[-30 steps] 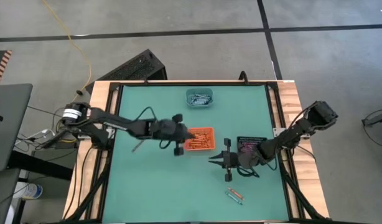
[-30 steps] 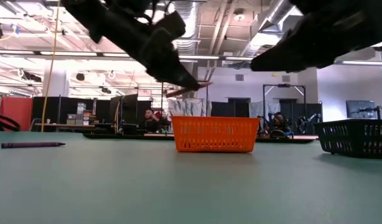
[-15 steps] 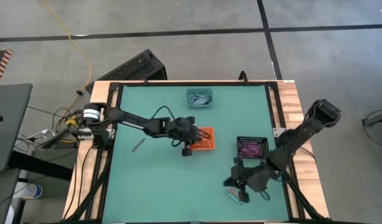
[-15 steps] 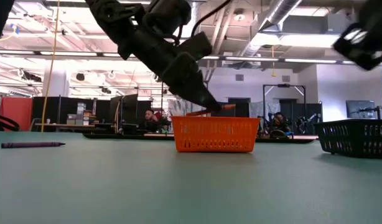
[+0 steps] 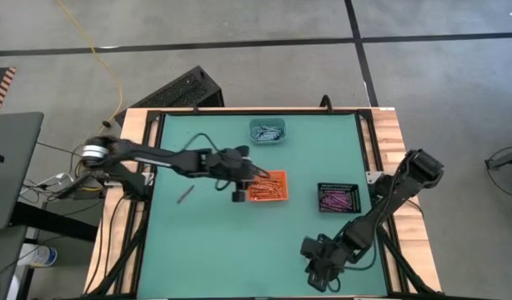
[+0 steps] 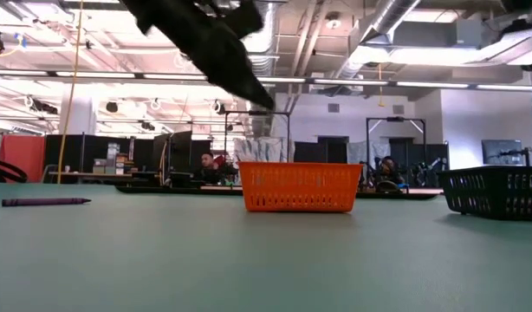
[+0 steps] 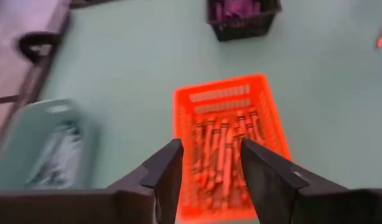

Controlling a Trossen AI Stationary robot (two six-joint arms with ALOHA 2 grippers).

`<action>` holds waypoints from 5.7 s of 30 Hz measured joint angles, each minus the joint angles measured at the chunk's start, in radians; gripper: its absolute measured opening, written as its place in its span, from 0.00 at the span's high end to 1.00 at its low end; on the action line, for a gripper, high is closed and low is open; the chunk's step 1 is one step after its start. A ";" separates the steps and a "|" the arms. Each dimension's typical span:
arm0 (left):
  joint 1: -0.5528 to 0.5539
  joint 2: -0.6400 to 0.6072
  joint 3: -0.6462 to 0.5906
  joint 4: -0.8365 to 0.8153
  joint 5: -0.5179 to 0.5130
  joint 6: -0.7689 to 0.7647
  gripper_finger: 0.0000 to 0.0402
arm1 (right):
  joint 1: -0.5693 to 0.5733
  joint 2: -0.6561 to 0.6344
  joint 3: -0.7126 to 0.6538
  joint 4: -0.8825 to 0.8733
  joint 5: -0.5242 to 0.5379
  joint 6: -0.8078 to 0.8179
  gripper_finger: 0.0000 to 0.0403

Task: Sort crayons
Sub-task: Put the green crayon into the blue bin, then put the violet crayon into the black bin

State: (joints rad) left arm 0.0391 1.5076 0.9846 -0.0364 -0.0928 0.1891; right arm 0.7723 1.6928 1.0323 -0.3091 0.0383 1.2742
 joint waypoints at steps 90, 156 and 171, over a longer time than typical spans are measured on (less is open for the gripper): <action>-0.159 -0.493 -0.438 -0.482 -0.221 -0.731 0.62 | -1.200 0.129 0.204 0.037 0.166 -1.755 0.92; -0.597 -0.100 -0.529 -0.318 -0.376 -1.067 0.71 | -0.065 0.045 0.297 -0.723 0.578 -0.278 0.76; -0.544 -0.201 -0.399 -0.197 -0.443 -0.742 0.98 | 0.067 0.046 0.140 -0.638 0.483 0.010 0.76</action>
State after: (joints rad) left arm -0.5052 1.3069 0.5860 -0.2332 -0.5355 -0.5528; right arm 0.8397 1.7386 1.1725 -0.9469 0.5209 1.2839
